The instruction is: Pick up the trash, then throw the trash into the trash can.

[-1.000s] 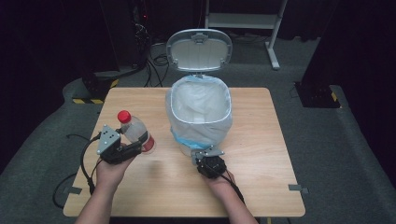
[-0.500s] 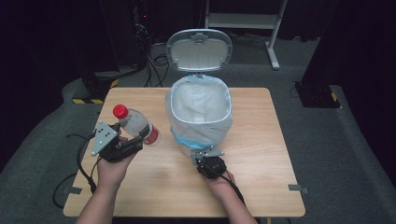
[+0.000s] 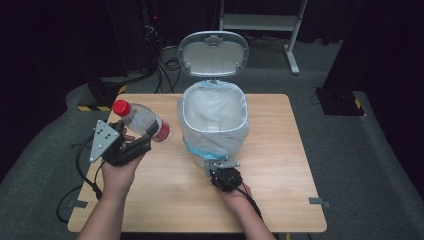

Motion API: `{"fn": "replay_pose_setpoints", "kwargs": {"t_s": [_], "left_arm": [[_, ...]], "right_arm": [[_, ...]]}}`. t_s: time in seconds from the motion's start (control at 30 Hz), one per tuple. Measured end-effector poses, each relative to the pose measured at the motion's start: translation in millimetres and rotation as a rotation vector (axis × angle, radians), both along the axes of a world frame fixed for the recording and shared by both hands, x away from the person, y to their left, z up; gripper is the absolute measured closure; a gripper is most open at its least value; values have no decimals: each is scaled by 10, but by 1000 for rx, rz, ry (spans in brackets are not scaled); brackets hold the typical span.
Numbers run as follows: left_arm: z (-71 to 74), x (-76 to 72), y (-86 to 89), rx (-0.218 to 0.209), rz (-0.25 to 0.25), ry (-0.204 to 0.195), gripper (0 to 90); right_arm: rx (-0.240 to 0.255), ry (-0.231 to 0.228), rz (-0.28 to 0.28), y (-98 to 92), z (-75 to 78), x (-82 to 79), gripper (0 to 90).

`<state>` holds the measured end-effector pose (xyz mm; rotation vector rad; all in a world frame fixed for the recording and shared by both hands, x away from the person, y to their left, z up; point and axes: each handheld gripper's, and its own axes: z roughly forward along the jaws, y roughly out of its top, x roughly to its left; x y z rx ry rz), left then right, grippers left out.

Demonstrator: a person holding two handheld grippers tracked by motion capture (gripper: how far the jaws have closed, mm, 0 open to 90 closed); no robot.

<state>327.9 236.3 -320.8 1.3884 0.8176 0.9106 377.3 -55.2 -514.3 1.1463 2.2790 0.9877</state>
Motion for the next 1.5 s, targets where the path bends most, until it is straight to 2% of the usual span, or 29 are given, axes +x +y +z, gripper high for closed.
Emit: {"fn": "replay_pose_setpoints", "kwargs": {"t_s": [0.47, 1.0, 1.2, 1.5], "left_arm": [[174, 35, -127, -14, -24, -41, 294], [467, 126, -308, -20, -48, -99, 295], [596, 196, -437, -13, -72, -111, 295], [686, 357, -705, -2, -115, -115, 295]], "right_arm": [[2, 0, 0, 2, 0, -1, 599], [2, -1, 0, 3, 0, -3, 599], [3, -2, 0, 3, -1, -4, 599], [-1, -5, 4, 0, -1, -2, 599]]}}
